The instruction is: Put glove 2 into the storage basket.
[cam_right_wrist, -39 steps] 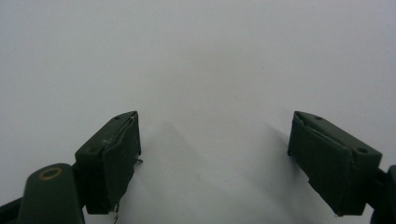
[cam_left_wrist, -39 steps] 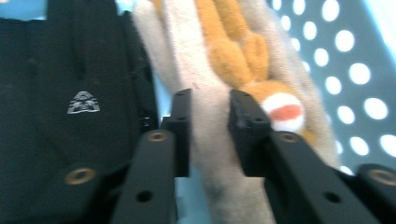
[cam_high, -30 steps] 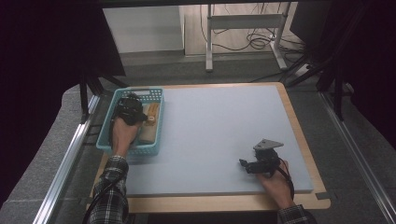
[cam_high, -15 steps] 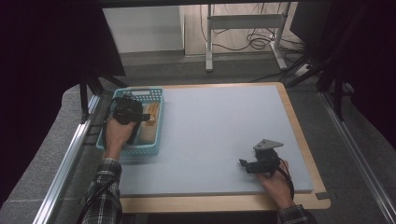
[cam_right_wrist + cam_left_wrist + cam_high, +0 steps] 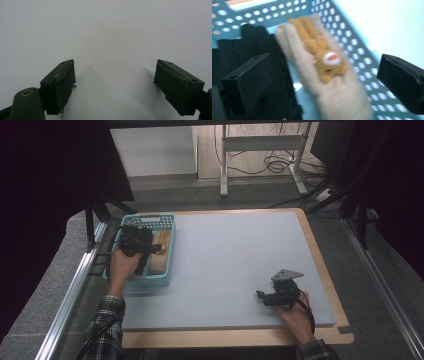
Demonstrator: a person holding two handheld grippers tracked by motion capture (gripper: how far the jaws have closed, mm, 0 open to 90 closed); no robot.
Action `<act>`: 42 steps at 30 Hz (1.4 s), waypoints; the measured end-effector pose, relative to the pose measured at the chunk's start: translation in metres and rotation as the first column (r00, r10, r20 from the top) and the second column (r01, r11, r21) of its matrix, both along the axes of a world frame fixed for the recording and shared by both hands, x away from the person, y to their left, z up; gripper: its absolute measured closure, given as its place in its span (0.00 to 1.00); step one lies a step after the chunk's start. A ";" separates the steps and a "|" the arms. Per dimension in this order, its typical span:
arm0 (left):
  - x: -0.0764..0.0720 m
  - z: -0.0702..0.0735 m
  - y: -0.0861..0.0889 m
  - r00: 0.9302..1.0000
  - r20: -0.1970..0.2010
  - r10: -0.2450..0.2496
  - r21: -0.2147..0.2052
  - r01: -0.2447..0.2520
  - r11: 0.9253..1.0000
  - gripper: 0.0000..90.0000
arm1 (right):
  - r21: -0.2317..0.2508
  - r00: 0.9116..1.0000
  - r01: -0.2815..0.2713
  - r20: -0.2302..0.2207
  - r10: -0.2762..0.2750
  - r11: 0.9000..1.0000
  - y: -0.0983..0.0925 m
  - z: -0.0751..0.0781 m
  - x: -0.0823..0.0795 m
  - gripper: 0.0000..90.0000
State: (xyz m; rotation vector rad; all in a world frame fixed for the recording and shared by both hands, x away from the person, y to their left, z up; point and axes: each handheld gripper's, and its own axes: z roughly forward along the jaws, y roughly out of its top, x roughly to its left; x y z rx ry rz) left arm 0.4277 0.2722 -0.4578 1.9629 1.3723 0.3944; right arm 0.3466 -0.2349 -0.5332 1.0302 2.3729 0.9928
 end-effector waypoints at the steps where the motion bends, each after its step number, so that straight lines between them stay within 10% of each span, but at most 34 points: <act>1: -0.001 0.001 0.000 1.000 0.005 -0.005 -0.008 0.005 1.000 0.01 | -0.001 1.000 0.000 -0.001 0.000 1.000 0.000 0.000 0.000 0.19; 19: -0.029 0.023 -0.048 0.982 0.119 -0.147 -0.027 0.151 0.988 0.01 | -0.001 1.000 0.000 0.000 0.000 1.000 0.000 0.000 0.000 0.19; 42: -0.078 -0.006 -0.134 0.905 0.131 -0.405 -0.053 0.414 0.909 0.01 | -0.002 1.000 -0.001 0.001 0.001 1.000 0.000 0.000 0.000 0.19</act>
